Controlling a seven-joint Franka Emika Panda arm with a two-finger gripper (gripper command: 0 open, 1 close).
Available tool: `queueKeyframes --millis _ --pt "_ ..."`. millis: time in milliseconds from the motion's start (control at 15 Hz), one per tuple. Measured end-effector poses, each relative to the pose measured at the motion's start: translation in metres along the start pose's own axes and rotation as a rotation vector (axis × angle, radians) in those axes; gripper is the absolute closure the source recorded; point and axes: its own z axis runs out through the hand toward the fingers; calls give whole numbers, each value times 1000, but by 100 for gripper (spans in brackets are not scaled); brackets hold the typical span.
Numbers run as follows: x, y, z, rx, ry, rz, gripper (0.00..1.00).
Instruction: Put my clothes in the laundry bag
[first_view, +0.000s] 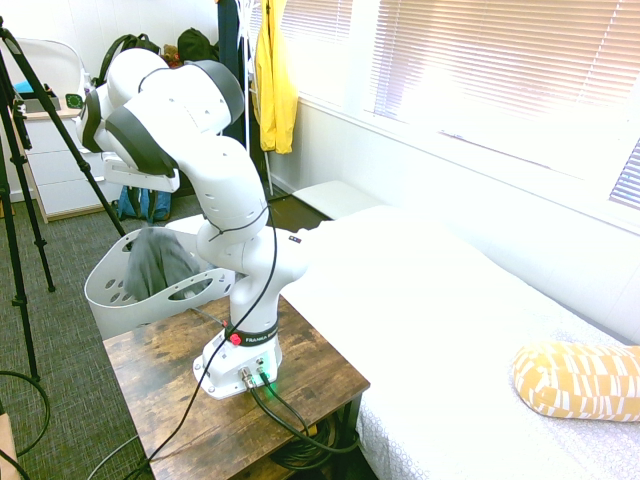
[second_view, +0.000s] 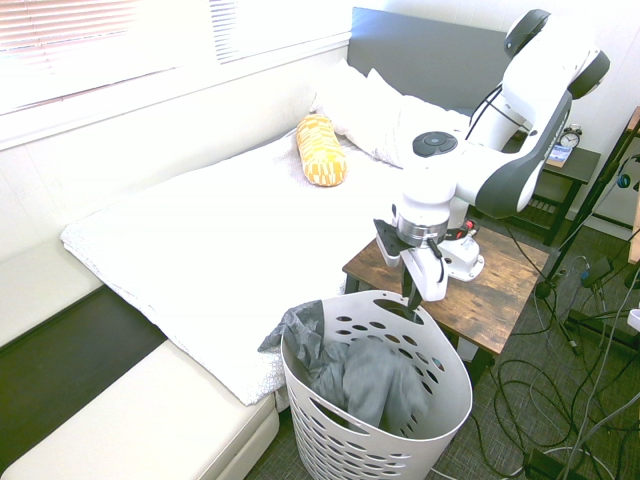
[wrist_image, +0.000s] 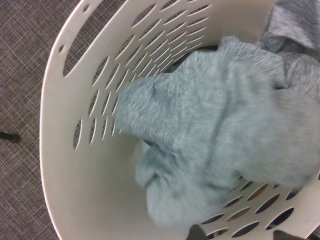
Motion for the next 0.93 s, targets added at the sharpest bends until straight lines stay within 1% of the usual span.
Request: queueKeyframes --millis 200,333,467,600,800,933 --pt "11 0 -1 3 6 17 0" --pt "33 -2 -6 13 29 43 0" --pt "72 -8 -9 27 59 86 0" --pt "122 -17 -7 35 86 135 0" --pt "198 -33 20 37 99 214 0" --pt "243 -30 41 21 104 297 0"
